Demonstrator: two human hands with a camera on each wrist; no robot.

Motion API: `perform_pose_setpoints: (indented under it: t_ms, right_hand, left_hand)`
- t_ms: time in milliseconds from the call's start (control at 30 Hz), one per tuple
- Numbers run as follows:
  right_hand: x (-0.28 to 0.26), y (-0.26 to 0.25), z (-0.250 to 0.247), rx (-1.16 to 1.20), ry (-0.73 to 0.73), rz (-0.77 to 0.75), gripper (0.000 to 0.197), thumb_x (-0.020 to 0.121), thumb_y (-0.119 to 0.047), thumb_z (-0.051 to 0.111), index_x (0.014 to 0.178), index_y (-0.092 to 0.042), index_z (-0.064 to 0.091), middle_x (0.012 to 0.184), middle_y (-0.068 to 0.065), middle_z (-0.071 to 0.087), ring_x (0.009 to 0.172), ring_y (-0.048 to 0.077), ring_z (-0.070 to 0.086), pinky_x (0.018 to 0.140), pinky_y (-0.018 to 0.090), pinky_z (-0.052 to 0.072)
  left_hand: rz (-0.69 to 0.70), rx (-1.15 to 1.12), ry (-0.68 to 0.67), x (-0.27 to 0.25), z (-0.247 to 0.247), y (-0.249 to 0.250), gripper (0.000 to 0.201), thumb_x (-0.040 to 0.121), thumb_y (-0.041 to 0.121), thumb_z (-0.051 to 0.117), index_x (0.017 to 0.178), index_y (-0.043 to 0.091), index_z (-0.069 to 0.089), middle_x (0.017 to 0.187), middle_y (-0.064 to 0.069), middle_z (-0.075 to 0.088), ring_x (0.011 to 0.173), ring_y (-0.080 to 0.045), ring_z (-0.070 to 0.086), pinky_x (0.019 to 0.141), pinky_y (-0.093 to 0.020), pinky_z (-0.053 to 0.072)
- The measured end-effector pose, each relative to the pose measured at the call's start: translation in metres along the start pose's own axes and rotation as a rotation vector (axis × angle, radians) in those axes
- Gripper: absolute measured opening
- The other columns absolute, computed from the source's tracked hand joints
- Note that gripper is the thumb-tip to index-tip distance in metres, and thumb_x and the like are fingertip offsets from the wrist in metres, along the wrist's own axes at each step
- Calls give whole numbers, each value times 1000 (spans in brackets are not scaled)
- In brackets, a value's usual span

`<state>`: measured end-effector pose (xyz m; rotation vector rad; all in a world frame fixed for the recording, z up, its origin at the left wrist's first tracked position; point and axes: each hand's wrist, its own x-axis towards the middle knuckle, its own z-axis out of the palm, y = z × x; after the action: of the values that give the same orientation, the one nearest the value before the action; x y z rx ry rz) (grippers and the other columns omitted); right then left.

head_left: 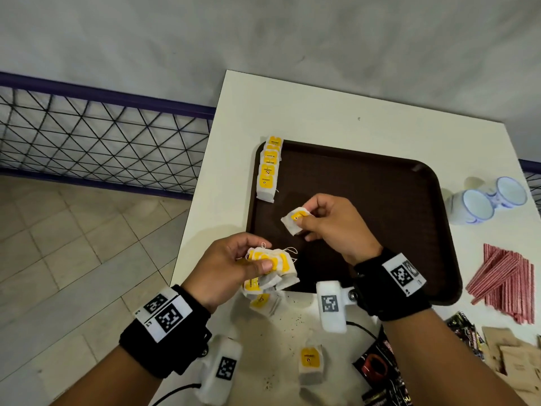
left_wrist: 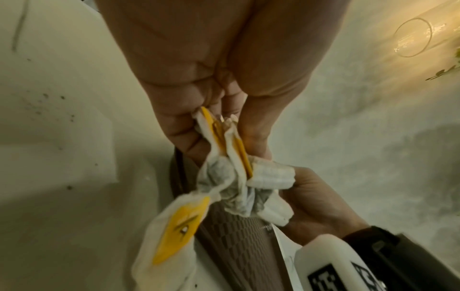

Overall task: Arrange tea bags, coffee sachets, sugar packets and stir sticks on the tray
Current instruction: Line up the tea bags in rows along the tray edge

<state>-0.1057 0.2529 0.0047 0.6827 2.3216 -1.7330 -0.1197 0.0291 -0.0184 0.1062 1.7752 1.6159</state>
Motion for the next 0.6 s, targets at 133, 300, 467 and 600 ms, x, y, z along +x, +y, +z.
perform_pose_setpoints:
  t_ms: [133, 300, 467, 600]
  right_hand:
    - [17, -9, 6, -170, -85, -45, 7, 87, -8, 73, 89, -5, 68, 77, 14, 74, 61, 11, 63, 55, 17, 46]
    - [28, -22, 9, -195, -187, 4, 8, 86, -3, 72, 92, 0, 69, 63, 3, 68, 48, 2, 55, 50, 9, 40]
    - [37, -29, 10, -244, -227, 13, 6, 85, 1, 70, 89, -2, 67, 69, 16, 68, 45, 0, 52, 47, 8, 36]
    - [44, -31, 19, -225, -210, -8, 8, 89, -1, 68, 96, 2, 64, 63, 11, 66, 44, 1, 56, 47, 8, 39]
  left_hand:
    - [4, 21, 7, 0, -3, -4, 24, 82, 2, 79, 100, 17, 74, 101, -6, 77, 89, -10, 71, 76, -19, 55]
    - [20, 21, 5, -1, -2, -4, 24, 81, -2, 78, 101, 11, 73, 100, -11, 76, 85, -9, 69, 75, -18, 55]
    - [8, 17, -1, 0, -5, -6, 24, 82, -1, 79, 101, 13, 74, 101, -9, 77, 85, -9, 70, 76, -19, 56]
    - [4, 20, -2, 0, -6, -6, 25, 82, -1, 79, 100, 14, 73, 101, -7, 77, 85, -9, 70, 76, -20, 56]
